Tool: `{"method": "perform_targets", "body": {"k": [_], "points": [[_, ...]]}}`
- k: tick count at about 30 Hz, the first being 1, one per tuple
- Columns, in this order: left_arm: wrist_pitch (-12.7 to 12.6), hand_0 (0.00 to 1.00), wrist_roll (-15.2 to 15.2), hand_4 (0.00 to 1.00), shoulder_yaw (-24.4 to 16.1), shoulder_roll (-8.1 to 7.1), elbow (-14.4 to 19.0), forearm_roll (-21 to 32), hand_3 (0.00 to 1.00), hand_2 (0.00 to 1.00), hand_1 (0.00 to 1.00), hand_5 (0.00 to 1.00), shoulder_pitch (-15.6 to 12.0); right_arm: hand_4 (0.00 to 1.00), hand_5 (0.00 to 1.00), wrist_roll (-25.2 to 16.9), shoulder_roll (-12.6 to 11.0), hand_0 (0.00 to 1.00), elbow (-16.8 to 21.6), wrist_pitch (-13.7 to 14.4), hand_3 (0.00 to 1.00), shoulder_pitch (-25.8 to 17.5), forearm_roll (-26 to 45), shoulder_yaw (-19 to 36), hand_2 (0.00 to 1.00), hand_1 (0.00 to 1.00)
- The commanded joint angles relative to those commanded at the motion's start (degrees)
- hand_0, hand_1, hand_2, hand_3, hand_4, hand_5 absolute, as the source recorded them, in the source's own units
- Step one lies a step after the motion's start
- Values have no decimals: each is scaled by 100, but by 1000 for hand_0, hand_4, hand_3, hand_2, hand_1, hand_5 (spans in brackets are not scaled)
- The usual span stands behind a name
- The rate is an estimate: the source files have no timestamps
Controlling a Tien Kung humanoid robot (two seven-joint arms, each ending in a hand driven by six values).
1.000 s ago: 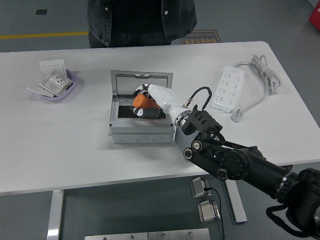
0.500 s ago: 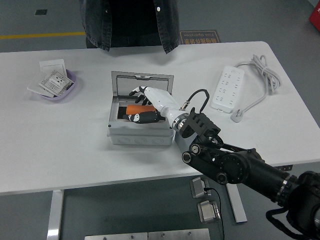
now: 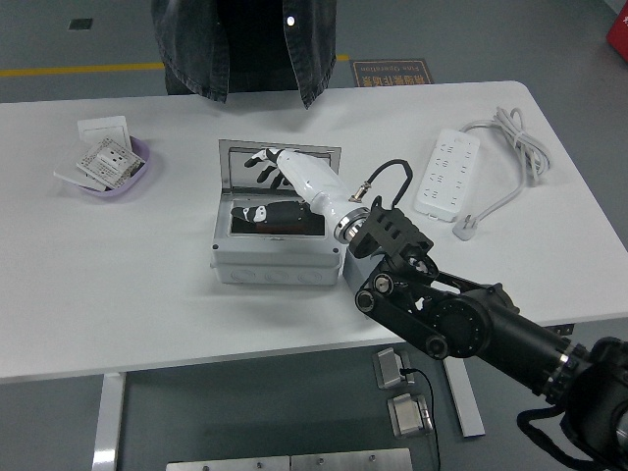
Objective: Pick up the cylinder from the cube,place it in the box,flap close box
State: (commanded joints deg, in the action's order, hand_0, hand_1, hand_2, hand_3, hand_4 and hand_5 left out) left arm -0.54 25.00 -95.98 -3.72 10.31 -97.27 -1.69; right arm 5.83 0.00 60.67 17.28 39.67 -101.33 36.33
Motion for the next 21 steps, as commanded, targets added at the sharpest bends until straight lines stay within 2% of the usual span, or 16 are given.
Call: {"method": "perform_targets", "body": {"k": [6, 11, 18, 19, 21], "points": [[-14, 609, 1, 636, -23, 13, 0, -12, 588, 558, 657, 386, -36, 970, 511, 223, -189, 554, 555, -200, 753, -188, -143, 283, 553, 482], [-15, 607, 10, 632, -43, 28, 0, -31, 587, 556, 656, 382, -49, 966, 523, 364, -348, 530, 900, -386, 751, -175, -108, 549, 554, 472], [-16, 608, 16, 631, -30, 25, 0, -13, 586, 555, 654, 379, -32, 963, 528, 393, -445, 506, 787, -491, 751, 79, 30, 823, 567, 469], [-16, 606, 18, 631, -27, 22, 0, -9, 587, 554, 653, 379, -32, 965, 539, 385, -454, 450, 726, -495, 752, 130, 53, 858, 570, 465], [-16, 606, 22, 631, -28, 18, 0, -8, 587, 554, 653, 379, -32, 965, 539, 366, -461, 450, 619, -497, 752, 209, 87, 906, 570, 465]]}}
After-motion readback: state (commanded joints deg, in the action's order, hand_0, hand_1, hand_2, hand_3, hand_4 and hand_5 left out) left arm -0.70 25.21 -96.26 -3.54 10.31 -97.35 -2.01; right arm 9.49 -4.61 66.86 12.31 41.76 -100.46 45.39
